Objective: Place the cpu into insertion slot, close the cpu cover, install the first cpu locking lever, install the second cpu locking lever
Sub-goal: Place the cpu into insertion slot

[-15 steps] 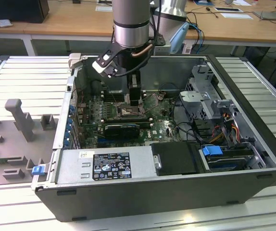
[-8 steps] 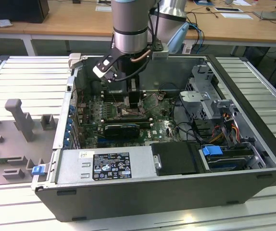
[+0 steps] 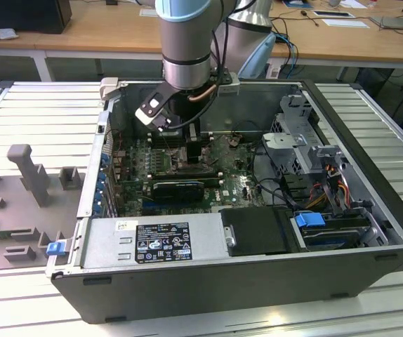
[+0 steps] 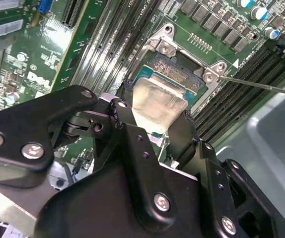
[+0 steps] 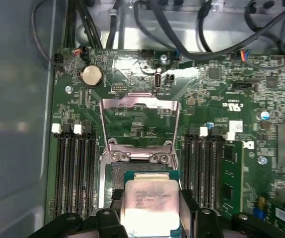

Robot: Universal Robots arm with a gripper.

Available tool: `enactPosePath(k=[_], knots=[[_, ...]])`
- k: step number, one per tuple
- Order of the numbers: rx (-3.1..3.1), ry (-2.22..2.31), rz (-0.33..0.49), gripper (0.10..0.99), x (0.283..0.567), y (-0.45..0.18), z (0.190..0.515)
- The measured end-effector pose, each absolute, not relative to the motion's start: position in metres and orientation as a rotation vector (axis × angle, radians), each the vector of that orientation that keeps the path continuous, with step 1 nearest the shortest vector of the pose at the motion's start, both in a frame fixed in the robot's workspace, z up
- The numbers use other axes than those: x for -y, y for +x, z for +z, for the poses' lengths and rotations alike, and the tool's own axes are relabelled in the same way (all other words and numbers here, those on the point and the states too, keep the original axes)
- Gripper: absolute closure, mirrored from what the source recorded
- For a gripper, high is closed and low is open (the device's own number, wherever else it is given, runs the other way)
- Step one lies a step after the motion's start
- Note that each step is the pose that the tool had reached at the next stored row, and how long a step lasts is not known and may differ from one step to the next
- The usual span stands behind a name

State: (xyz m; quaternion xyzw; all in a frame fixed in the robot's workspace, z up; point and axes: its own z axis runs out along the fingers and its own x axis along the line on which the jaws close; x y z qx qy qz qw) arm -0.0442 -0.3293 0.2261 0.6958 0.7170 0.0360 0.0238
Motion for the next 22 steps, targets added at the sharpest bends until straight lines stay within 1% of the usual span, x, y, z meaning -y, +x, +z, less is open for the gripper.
enactPosePath(k=[3,22], knots=[[-2.203,2.169,0.110,0.561,0.326,-0.044,0.218],[-2.185,2.187,0.109,0.561,0.318,-0.046,0.202]])
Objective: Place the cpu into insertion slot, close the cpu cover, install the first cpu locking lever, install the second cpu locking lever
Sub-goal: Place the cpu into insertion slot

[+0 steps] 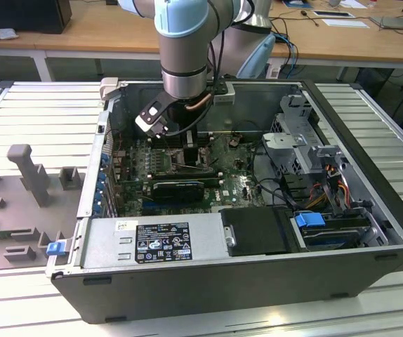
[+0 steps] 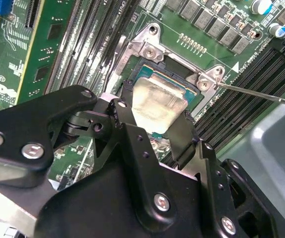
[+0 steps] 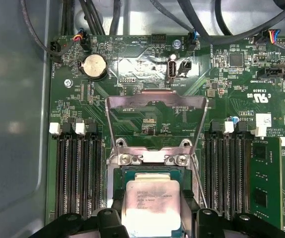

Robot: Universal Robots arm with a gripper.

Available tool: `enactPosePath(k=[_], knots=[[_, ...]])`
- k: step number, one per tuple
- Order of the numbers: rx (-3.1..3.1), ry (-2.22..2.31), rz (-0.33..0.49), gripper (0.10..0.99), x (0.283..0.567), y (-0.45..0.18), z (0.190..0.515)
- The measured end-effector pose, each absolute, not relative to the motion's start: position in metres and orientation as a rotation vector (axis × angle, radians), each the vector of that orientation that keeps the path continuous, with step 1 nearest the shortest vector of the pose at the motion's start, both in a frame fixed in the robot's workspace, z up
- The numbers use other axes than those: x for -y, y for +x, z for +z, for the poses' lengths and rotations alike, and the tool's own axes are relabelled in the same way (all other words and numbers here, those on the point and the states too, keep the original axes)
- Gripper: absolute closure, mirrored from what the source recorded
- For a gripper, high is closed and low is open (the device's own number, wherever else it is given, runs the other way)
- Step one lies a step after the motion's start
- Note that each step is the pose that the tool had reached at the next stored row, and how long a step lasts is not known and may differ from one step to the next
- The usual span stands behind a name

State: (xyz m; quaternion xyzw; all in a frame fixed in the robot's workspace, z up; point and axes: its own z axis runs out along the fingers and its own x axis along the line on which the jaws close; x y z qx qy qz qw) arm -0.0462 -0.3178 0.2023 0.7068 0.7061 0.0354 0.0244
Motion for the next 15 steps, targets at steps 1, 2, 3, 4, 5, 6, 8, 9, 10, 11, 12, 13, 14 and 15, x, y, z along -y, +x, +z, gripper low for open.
enactPosePath(k=[1,2,3,4,5,6,8,9,10,11,12,13,14,15], knots=[[-2.185,2.187,0.110,0.561,0.318,-0.046,0.202],[-2.184,2.187,0.110,0.561,0.318,-0.046,0.202],[-2.184,2.187,0.110,0.545,0.318,-0.046,0.202],[-2.184,2.187,0.110,0.545,0.318,-0.046,0.202],[-2.185,2.187,0.110,0.482,0.318,-0.046,0.202],[-2.184,2.187,0.110,0.482,0.318,-0.046,0.202],[-2.184,2.187,0.110,0.482,0.318,-0.046,0.204],[-2.184,2.187,0.110,0.482,0.318,-0.046,0.206],[-2.184,2.187,0.110,0.482,0.318,-0.046,0.208],[-2.184,2.187,0.110,0.482,0.318,-0.046,0.210],[-2.184,2.187,0.110,0.498,0.318,-0.046,0.211],[-2.184,2.187,0.110,0.565,0.318,-0.046,0.212],[-2.184,2.188,0.110,0.565,0.318,-0.046,0.213],[-2.184,2.188,0.110,0.627,0.318,-0.046,0.214]])
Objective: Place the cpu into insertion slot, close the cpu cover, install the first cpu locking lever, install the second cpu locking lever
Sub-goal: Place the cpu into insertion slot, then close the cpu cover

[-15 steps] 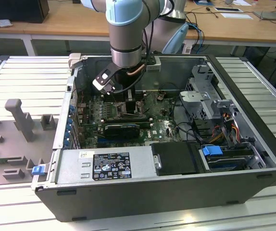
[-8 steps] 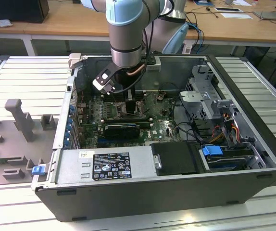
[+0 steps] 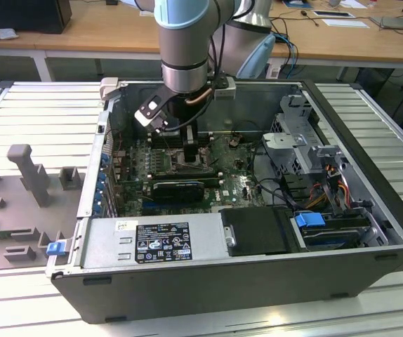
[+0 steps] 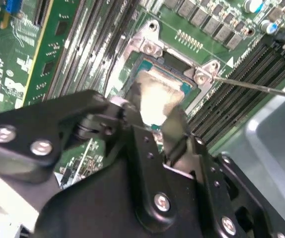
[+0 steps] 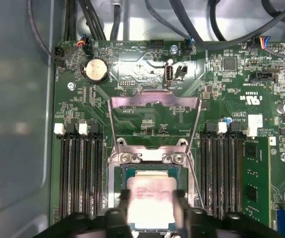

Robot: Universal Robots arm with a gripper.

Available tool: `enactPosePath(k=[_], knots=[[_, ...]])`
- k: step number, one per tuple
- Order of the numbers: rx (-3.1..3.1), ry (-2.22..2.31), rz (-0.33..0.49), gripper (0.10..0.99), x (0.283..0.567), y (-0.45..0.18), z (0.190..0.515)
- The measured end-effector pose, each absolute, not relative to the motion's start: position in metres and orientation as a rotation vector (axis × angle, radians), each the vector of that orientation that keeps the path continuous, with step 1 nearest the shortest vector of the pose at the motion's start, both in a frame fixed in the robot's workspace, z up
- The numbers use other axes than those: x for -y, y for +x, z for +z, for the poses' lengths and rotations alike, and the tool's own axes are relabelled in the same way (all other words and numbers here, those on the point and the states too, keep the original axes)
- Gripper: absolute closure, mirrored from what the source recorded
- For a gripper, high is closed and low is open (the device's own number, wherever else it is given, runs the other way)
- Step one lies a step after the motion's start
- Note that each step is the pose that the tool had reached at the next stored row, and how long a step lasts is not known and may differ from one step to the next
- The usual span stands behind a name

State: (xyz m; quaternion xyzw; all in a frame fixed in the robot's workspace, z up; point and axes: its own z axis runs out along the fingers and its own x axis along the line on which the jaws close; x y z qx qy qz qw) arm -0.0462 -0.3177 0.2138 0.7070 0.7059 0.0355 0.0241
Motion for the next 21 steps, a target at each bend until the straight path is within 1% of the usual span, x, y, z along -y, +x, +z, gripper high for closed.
enactPosePath(k=[1,2,3,6,21], knots=[[-2.184,2.188,0.110,0.686,0.318,-0.046,0.215],[-2.184,2.188,0.109,0.686,0.318,-0.046,0.215],[-2.182,2.190,0.109,0.808,0.318,-0.046,0.217],[-2.179,2.193,0.109,0.980,0.318,-0.046,0.220],[-2.183,2.209,0.099,0.980,0.320,-0.035,0.229]])
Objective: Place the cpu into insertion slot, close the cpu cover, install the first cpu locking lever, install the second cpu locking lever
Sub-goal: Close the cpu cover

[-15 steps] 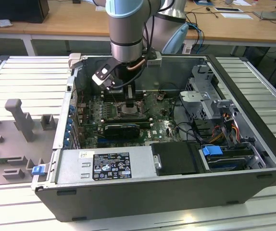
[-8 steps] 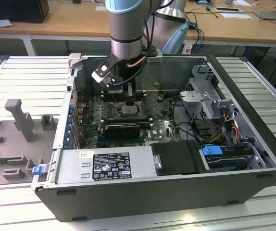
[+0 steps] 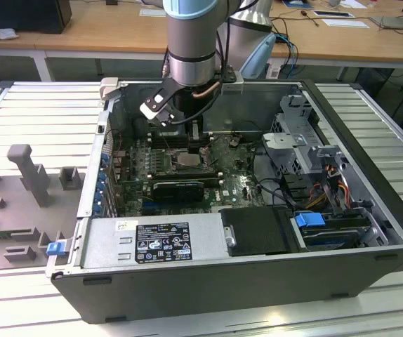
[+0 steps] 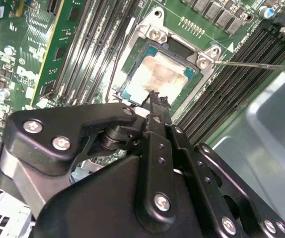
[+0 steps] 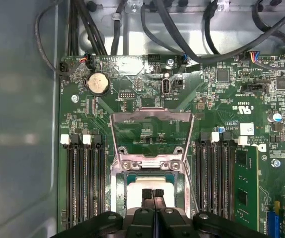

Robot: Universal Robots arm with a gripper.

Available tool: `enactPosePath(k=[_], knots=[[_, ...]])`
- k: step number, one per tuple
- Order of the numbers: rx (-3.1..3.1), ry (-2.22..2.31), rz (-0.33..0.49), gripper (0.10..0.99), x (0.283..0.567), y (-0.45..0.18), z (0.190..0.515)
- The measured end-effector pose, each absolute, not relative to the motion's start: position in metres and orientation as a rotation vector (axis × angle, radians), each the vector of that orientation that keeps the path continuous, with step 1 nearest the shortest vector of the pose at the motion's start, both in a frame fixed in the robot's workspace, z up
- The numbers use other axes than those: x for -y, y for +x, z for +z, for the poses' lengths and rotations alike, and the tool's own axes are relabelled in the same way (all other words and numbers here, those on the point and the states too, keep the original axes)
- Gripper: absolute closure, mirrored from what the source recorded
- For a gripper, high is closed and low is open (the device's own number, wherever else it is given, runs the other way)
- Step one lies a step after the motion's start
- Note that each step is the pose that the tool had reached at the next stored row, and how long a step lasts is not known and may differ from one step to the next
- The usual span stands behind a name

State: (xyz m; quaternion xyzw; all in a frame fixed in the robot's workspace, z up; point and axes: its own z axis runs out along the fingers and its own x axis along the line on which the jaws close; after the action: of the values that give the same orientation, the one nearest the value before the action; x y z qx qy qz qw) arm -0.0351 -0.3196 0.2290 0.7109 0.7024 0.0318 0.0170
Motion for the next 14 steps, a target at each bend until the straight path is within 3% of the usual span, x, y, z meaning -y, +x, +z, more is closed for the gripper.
enactPosePath(k=[14], knots=[[-2.183,2.209,0.099,0.980,0.3194,-0.0348,0.2373]])
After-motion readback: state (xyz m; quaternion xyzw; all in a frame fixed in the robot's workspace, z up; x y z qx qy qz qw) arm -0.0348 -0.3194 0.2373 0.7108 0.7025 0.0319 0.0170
